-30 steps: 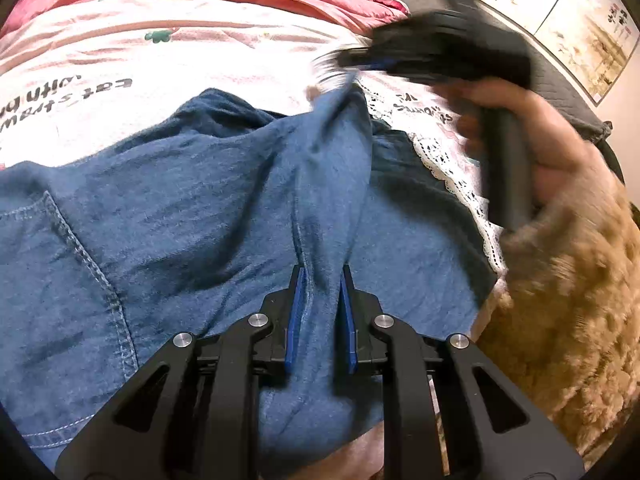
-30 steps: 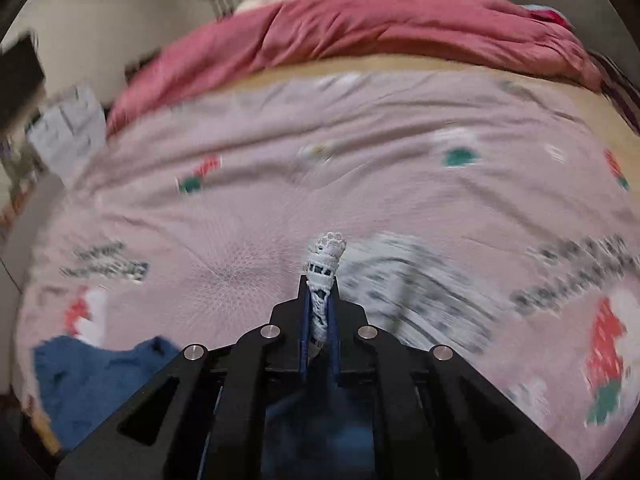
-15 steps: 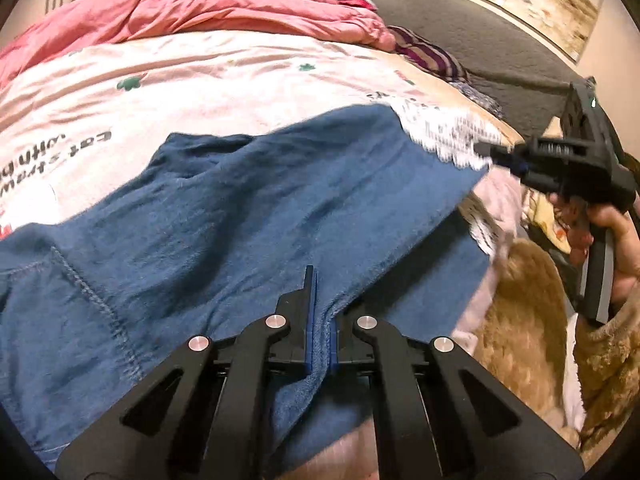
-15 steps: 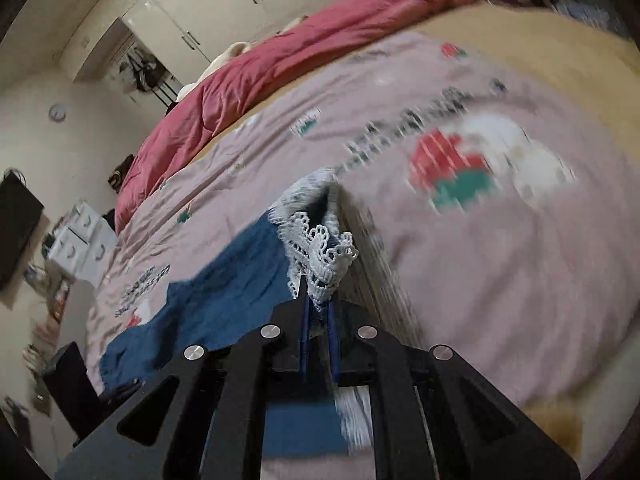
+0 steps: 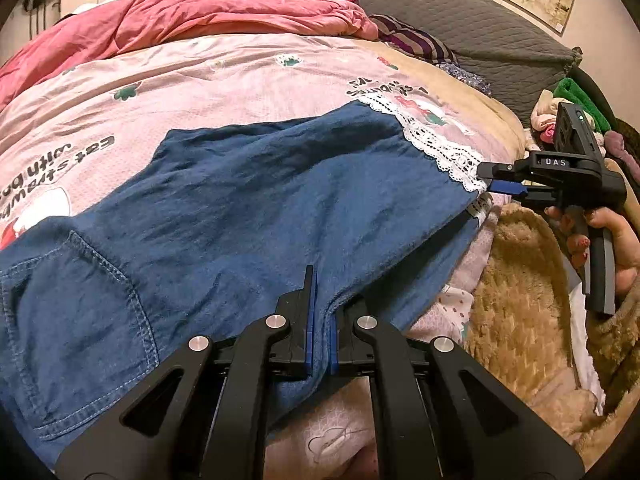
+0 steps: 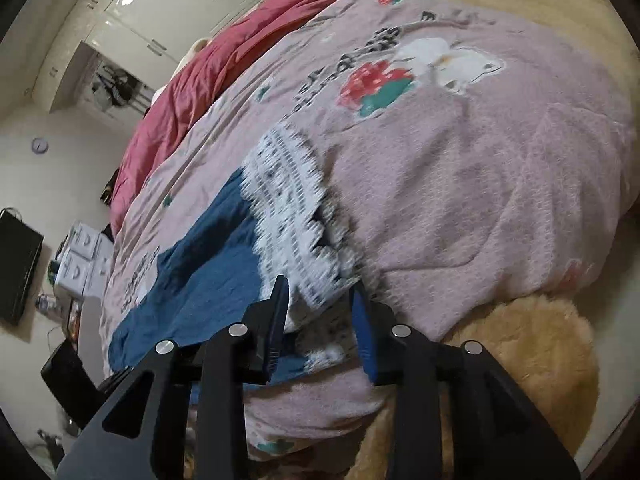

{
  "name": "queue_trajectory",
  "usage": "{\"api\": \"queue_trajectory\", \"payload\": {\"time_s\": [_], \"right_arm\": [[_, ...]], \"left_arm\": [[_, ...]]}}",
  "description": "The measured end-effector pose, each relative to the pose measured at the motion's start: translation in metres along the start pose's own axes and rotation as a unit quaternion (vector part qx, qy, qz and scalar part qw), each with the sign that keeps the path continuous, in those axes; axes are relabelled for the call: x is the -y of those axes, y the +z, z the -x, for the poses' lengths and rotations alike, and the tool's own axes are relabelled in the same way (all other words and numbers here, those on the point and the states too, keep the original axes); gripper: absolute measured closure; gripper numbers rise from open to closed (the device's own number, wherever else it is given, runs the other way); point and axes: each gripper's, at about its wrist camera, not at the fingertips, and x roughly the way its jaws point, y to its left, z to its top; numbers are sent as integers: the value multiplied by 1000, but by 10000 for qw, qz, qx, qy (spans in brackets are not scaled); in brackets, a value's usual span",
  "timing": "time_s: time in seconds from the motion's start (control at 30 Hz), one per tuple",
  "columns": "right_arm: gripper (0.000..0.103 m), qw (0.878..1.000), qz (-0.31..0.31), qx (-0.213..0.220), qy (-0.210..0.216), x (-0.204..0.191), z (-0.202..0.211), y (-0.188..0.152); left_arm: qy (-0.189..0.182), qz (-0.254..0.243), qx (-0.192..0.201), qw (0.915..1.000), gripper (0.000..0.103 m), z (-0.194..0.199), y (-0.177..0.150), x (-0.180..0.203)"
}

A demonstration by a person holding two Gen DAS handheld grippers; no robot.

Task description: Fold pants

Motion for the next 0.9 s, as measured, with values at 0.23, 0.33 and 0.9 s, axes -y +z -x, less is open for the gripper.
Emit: {"api": "queue_trajectory", "payload": {"time_s": [0.23,0.33,0.9], "right_arm": [[91,9977,652,28,-183,-12,13,1],[91,9965,791,-52,-280,-12,19,-3],[61,9772,1428,-162,-1561,-15,9,-13]], "left_arm": [[-63,-135,38,9999,103,11,-2,3],[-3,-309,-1,9995,103,16,-8,8],[-102,-142,-298,9994,87,-7,-30,4]]}}
